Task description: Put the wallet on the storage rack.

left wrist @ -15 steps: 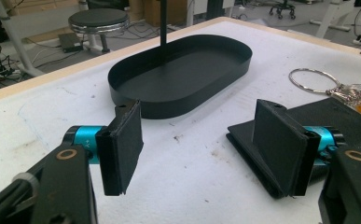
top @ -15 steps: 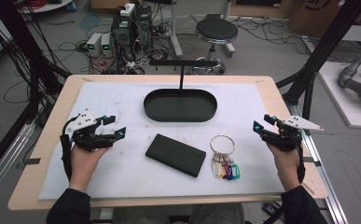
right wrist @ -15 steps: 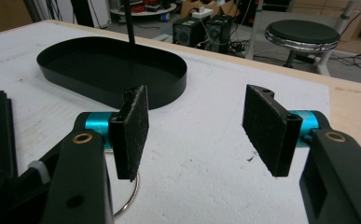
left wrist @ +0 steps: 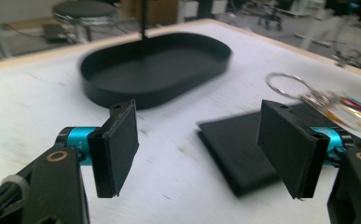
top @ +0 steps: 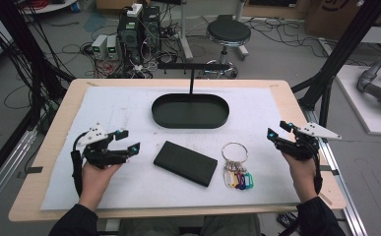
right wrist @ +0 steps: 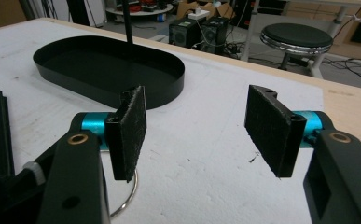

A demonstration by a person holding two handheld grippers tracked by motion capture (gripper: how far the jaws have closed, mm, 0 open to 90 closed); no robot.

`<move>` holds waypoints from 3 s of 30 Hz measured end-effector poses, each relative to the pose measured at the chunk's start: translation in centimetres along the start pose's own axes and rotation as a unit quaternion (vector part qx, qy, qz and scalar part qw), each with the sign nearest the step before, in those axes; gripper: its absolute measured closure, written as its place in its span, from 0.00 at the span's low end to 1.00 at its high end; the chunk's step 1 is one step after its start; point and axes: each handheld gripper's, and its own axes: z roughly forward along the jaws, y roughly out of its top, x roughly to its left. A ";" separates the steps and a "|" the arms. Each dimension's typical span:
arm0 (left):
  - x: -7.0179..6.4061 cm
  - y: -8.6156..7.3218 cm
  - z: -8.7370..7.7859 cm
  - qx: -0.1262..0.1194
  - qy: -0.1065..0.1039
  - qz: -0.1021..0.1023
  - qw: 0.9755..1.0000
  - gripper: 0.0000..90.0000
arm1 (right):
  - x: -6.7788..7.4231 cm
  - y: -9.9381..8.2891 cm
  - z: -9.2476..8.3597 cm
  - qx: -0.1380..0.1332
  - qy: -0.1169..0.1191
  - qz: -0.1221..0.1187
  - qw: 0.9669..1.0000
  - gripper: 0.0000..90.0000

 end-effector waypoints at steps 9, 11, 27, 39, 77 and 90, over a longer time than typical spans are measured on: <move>-1.8 -2.1 2.7 0.091 -0.057 0.022 0.994 0.44 | -0.3 -0.1 -0.3 -0.001 -0.010 0.003 1.000 0.43; -1.9 -2.2 3.0 0.099 -0.061 0.022 0.993 0.45 | -0.3 -0.1 -0.3 0.000 -0.010 0.004 1.000 0.43; -2.5 -2.7 6.3 0.193 -0.053 0.042 0.979 0.56 | 0.6 -0.3 -0.7 0.001 0.004 -0.004 1.000 0.43; -2.3 -2.4 6.4 0.196 -0.038 0.040 0.979 0.82 | 3.8 0.1 0.2 0.007 0.053 -0.046 0.997 0.43; -2.6 -1.6 5.9 0.178 -0.064 -0.001 0.982 0.92 | 18.5 -4.6 4.1 0.132 0.216 -0.327 0.910 0.54; -2.4 -1.7 5.6 0.159 -0.060 0.004 0.985 0.85 | 17.2 -3.3 3.5 0.113 0.250 -0.292 0.916 0.89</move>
